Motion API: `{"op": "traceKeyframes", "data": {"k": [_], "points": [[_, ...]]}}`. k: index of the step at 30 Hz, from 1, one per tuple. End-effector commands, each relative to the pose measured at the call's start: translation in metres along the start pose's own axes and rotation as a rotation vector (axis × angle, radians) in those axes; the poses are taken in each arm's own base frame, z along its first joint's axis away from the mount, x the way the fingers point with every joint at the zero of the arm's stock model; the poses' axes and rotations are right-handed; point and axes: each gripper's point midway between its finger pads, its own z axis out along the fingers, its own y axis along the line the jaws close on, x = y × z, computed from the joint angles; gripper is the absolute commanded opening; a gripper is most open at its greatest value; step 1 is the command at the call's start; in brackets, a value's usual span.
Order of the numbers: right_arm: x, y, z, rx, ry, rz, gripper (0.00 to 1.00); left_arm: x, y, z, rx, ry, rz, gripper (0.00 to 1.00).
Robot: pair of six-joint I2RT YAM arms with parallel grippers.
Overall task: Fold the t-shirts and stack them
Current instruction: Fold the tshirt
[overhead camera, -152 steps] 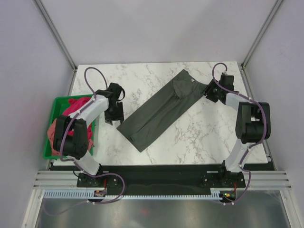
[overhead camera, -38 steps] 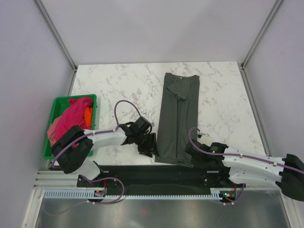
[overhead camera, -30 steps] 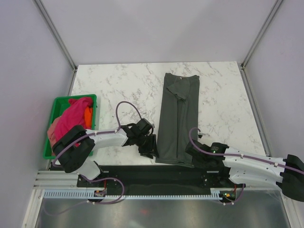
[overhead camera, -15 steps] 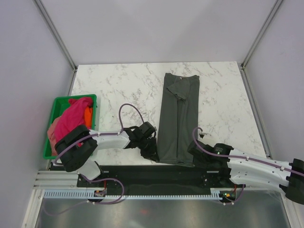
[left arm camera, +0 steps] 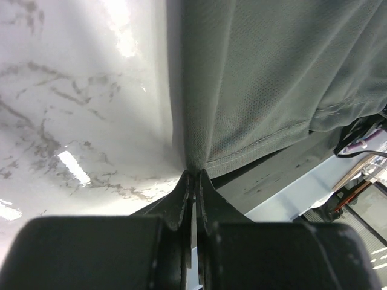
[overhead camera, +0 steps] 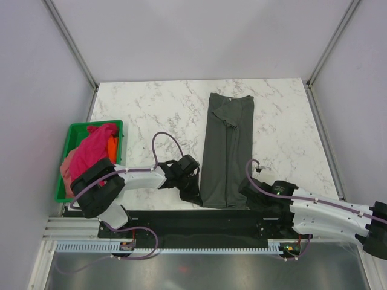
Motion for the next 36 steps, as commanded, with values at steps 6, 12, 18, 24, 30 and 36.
{"op": "traceKeyframes", "data": {"k": [6, 12, 18, 24, 30, 36], "points": [[-0.035, 0.019, -0.014, 0.019, -0.129, -0.042, 0.00, -0.028, -0.037, -0.005, 0.090, -0.012, -0.019, 0.02], [-0.069, 0.026, -0.014, 0.060, -0.205, -0.089, 0.00, -0.070, -0.047, -0.017, 0.142, -0.060, -0.057, 0.02], [-0.132, 0.036, -0.010, 0.060, -0.258, -0.139, 0.00, -0.119, -0.053, -0.022, 0.194, -0.081, -0.098, 0.02], [-0.189, 0.050, 0.000, 0.025, -0.246, -0.146, 0.00, -0.182, -0.068, -0.027, 0.269, -0.118, -0.097, 0.02], [-0.235, 0.050, 0.019, 0.034, -0.248, -0.178, 0.00, -0.231, -0.076, -0.043, 0.335, -0.170, -0.094, 0.02], [-0.278, 0.056, 0.031, 0.044, -0.272, -0.213, 0.00, -0.270, -0.080, -0.044, 0.382, -0.188, -0.080, 0.02]]}}
